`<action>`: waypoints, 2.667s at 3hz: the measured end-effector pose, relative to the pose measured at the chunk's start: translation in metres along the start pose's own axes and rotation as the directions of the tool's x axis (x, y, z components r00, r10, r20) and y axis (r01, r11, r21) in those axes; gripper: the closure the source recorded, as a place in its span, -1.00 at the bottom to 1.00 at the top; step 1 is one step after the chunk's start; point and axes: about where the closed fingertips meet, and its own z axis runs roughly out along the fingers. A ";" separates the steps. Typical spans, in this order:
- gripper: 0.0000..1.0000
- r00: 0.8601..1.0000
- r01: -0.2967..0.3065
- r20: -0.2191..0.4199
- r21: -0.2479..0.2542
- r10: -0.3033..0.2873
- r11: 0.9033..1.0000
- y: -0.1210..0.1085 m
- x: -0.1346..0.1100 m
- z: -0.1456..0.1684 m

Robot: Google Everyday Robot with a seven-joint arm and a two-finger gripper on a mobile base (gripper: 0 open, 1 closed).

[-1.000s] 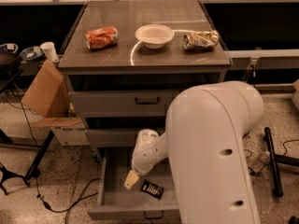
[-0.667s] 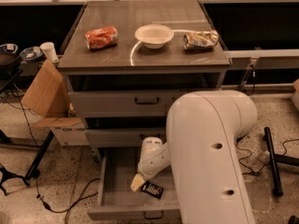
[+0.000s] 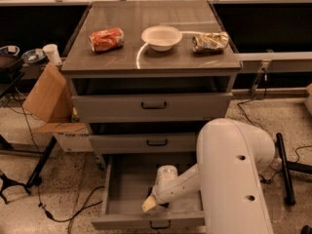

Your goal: Pick rxbar chocolate from bottom drawer and place on counter

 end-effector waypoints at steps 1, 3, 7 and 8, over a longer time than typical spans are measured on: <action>-1.00 0.998 -0.038 0.047 -0.018 0.038 0.999 0.006 0.012 0.037; -1.00 0.980 -0.170 0.105 -0.019 0.171 0.985 0.001 -0.009 0.043; -1.00 0.980 -0.199 0.009 0.022 0.199 0.980 -0.015 -0.015 0.103; -1.00 0.980 -0.200 0.002 0.012 0.200 0.980 -0.020 -0.017 0.114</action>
Offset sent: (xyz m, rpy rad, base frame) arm 0.0138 0.0099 -0.0539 0.1218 -0.0749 -0.2243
